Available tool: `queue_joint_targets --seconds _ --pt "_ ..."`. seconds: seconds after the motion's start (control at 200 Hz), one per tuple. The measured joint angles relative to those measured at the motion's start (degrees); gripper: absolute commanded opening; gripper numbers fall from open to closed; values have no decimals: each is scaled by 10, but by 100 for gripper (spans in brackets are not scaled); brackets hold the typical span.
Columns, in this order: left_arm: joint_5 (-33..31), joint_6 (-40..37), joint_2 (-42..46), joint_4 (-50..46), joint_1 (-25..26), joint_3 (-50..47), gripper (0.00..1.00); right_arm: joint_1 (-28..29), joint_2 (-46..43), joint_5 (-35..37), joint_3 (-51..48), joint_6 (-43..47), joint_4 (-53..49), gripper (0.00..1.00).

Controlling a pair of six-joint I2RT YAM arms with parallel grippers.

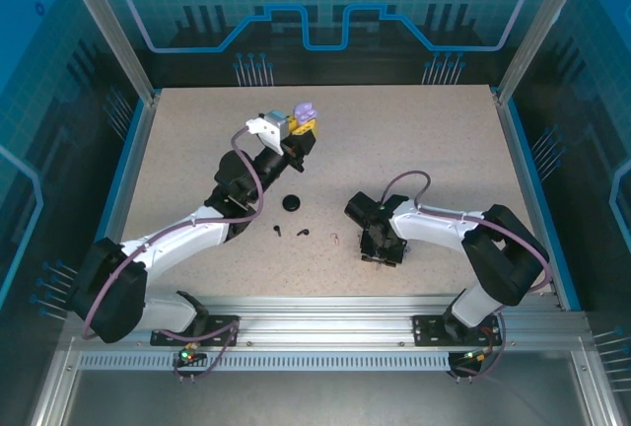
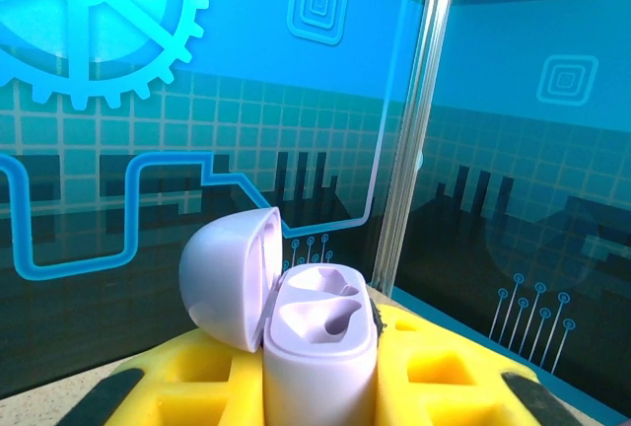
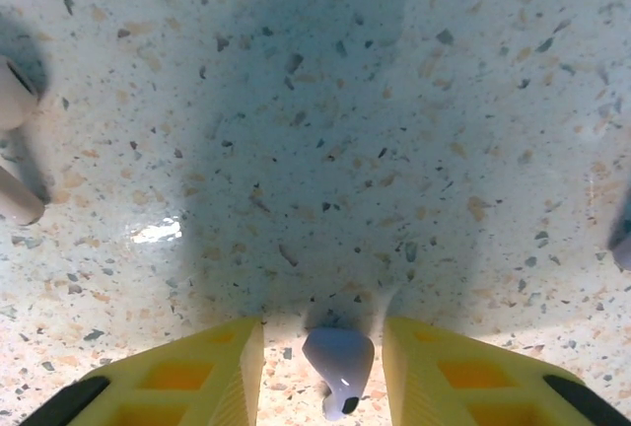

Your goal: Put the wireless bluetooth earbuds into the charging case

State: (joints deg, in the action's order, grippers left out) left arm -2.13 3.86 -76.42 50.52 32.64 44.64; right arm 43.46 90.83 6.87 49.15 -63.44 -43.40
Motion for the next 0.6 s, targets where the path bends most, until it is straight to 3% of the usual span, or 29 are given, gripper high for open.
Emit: queue_joint_targets --seconds 0.6 --pt "19 1 11 -2 1 -4 0 0 -16 2 -24 -11 30 27"
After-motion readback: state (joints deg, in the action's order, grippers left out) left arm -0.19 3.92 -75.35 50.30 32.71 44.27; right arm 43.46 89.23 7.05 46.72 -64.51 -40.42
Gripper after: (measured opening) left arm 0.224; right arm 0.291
